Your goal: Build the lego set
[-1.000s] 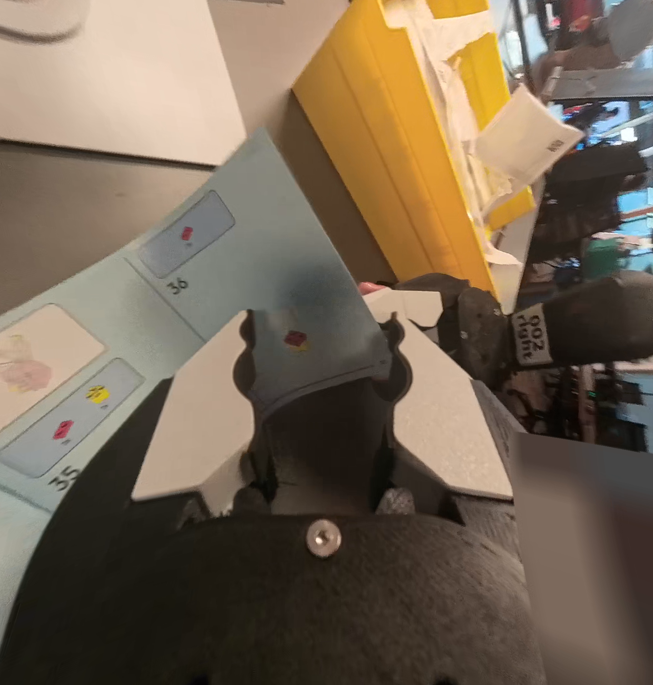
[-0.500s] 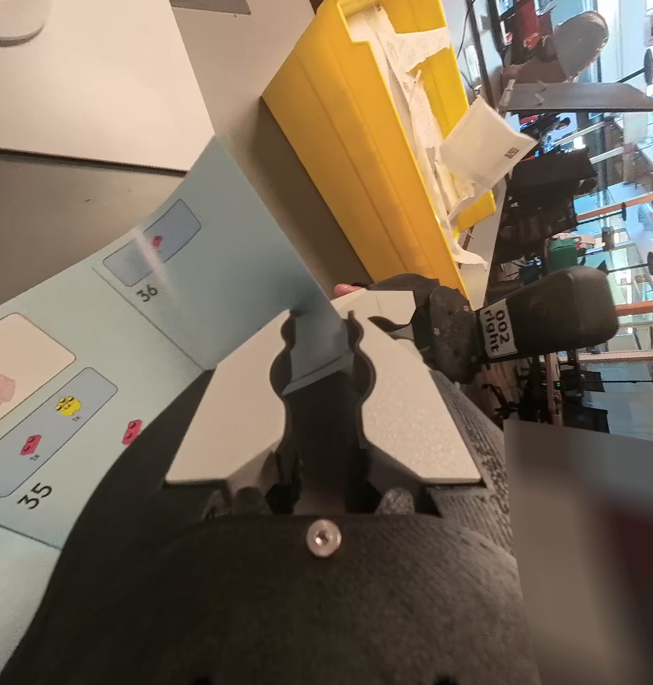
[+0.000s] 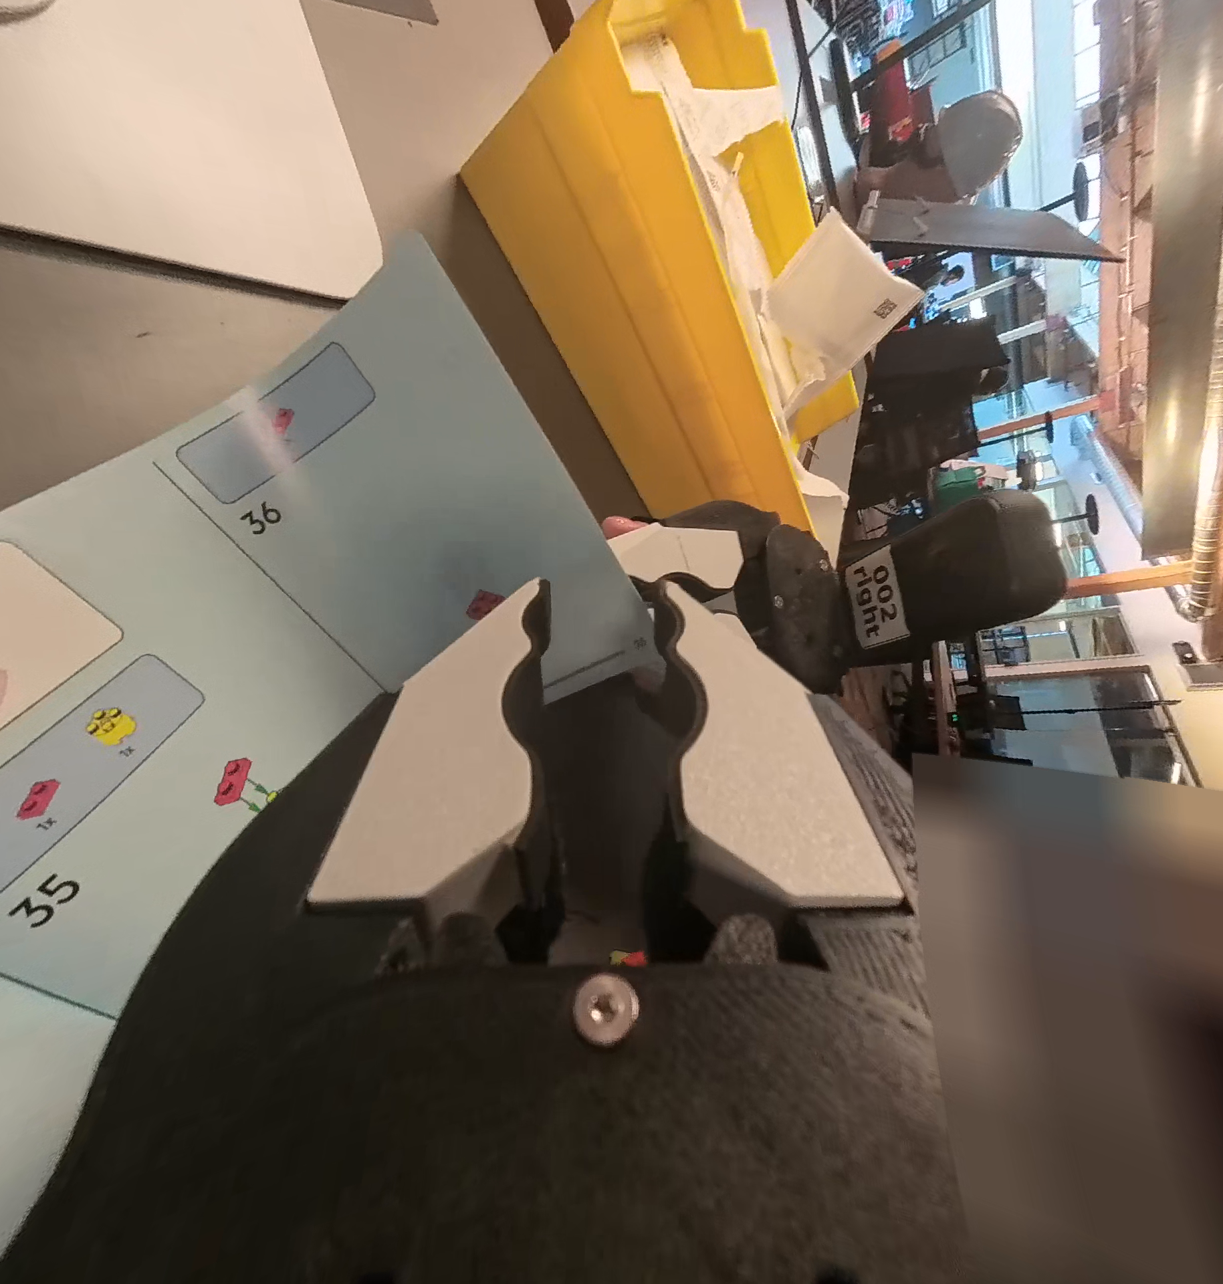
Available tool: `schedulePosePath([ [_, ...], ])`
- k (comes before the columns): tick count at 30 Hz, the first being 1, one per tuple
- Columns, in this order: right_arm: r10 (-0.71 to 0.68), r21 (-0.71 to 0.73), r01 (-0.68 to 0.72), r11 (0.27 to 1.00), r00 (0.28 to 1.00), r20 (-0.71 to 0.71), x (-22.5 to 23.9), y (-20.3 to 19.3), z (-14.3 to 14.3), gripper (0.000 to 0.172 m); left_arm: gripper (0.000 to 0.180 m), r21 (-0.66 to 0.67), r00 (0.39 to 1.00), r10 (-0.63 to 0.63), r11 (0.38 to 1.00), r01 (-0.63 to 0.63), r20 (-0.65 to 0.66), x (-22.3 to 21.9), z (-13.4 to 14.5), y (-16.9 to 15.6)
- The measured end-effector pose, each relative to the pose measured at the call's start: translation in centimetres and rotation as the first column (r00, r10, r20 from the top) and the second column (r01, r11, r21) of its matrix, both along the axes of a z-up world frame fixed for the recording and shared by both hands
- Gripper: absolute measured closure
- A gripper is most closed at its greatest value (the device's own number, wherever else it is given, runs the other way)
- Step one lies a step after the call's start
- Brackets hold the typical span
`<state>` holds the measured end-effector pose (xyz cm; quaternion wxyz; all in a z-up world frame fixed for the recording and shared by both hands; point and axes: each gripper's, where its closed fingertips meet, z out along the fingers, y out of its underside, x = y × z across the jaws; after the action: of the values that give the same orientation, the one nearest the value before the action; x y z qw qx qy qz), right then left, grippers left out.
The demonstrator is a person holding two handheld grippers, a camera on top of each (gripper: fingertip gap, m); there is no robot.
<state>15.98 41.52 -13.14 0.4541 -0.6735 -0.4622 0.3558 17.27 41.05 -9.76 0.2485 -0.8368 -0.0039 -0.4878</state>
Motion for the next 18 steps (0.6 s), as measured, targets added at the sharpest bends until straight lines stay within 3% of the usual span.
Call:
schedulePosePath([
  [6,0.002,-0.001,-0.002,1.000,1.000,0.001,0.0,0.0,0.0,0.172,0.154,-0.017,1.000,-0.009,1.000,0.010,0.025,0.1,-0.3,-0.3],
  [18,0.004,-0.006,-0.004,1.000,1.000,-0.006,0.0,0.0,0.0,0.172,0.180,-0.001,0.971,-0.074,0.997,0.077,0.227,1.8,1.3,-1.0],
])
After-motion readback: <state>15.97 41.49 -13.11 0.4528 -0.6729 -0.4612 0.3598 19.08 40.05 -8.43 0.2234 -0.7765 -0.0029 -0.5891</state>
